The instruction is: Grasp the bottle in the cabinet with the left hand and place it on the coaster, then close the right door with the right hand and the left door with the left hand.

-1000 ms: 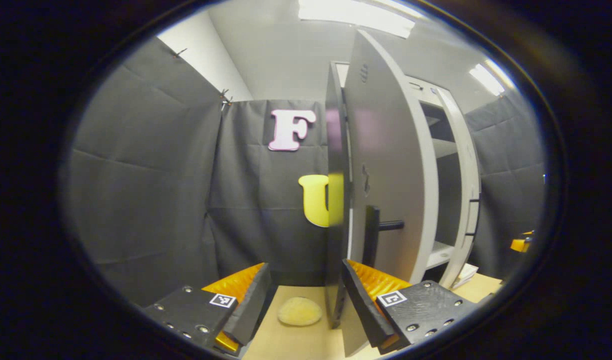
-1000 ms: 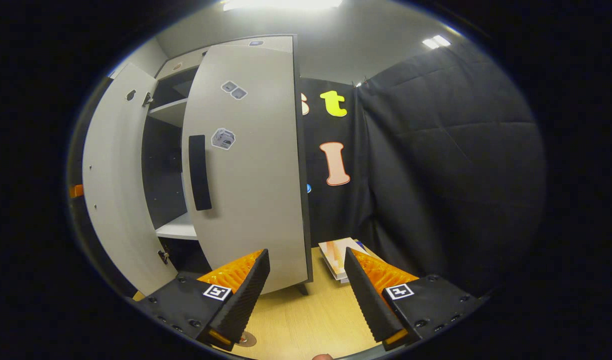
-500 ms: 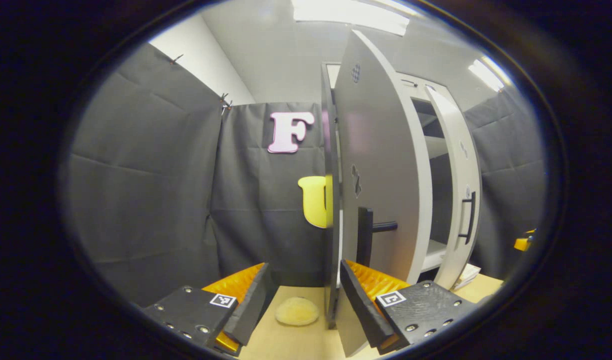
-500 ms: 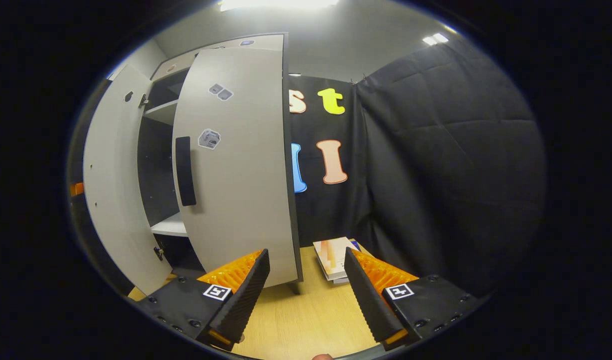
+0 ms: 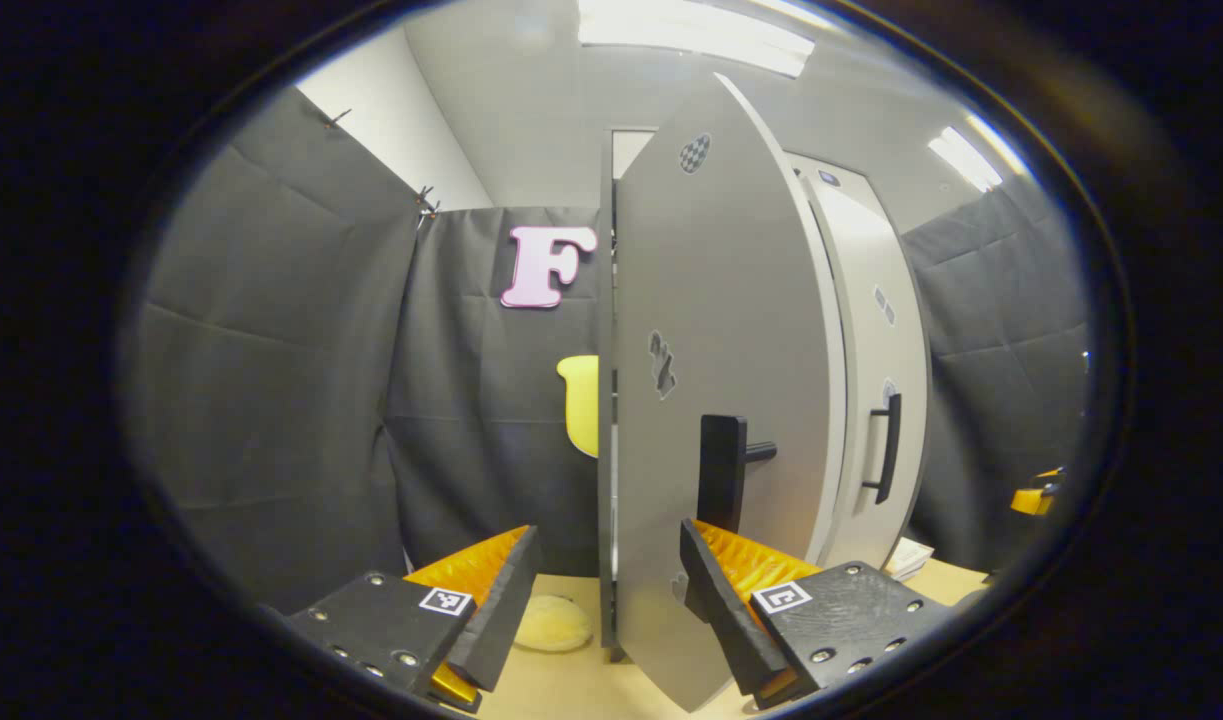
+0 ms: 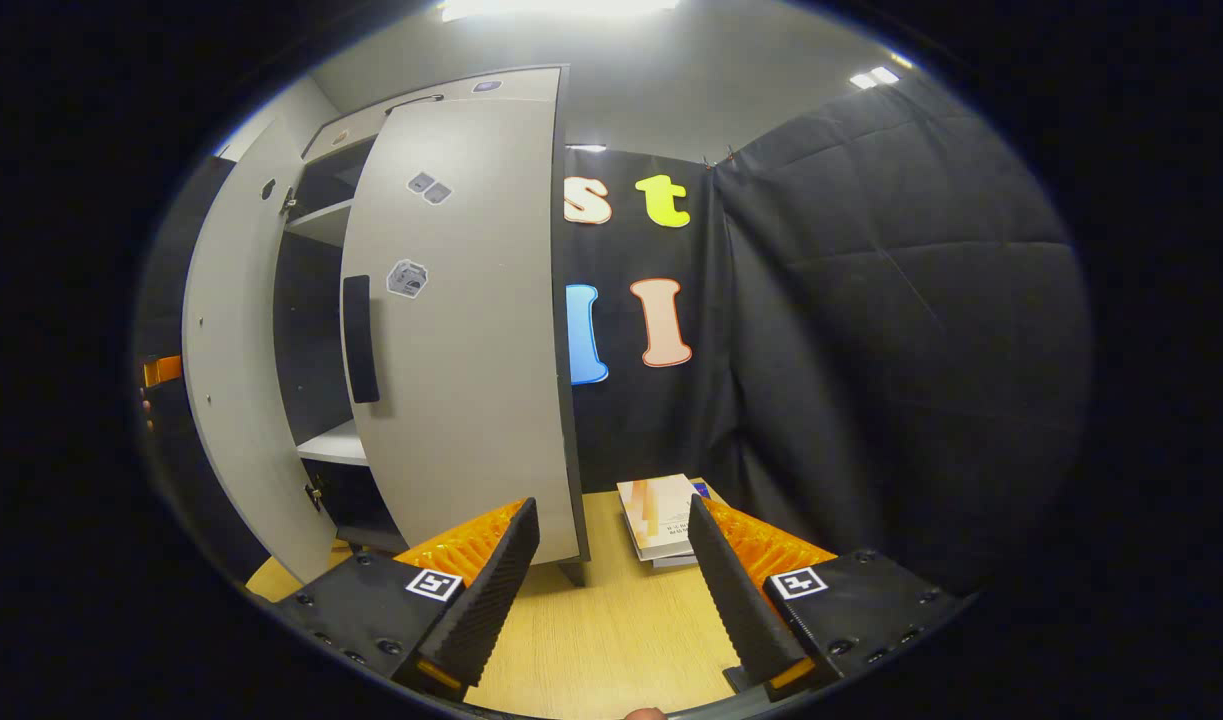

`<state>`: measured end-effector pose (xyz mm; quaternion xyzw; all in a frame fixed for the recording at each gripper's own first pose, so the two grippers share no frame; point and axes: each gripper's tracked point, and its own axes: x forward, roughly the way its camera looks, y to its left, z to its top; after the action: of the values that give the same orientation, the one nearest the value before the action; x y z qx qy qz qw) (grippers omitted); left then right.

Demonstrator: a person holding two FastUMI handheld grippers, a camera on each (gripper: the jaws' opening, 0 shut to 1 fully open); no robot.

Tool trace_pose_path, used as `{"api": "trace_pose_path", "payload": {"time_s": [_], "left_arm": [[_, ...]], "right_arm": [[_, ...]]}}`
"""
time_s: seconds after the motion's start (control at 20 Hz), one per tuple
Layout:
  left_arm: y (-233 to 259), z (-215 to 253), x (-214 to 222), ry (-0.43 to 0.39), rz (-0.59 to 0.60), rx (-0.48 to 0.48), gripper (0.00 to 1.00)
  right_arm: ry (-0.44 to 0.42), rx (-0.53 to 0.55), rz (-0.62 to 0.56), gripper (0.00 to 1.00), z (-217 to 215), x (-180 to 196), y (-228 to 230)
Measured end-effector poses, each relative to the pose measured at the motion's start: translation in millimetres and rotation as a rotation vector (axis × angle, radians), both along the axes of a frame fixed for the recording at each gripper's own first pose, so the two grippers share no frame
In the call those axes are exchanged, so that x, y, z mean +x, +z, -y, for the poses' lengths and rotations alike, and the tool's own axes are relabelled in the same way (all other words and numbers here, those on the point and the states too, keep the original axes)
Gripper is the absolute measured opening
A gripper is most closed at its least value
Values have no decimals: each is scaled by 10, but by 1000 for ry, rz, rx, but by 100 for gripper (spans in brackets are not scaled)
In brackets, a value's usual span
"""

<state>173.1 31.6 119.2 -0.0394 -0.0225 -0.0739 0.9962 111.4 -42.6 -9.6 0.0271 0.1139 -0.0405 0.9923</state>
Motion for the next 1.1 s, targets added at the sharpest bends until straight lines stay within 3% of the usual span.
{"api": "trace_pose_path", "payload": {"time_s": [0.55,0.75,0.8,1.0,1.1], "left_arm": [[-90,626,166,-40,-18,-72,84],[-162,978,315,-72,-26,-50,85],[-188,1055,364,-70,-28,-38,86],[-217,1182,524,-31,-19,-8,87],[-221,1199,532,-30,-14,-5,86]], "right_arm": [[-19,-34,-32,92,330,-156,-82],[-39,-46,-40,96,453,-223,-101],[-42,-50,-44,92,479,-250,-106],[-52,-70,-54,96,597,-374,-128],[-52,-75,-60,92,635,-400,-153]]}}
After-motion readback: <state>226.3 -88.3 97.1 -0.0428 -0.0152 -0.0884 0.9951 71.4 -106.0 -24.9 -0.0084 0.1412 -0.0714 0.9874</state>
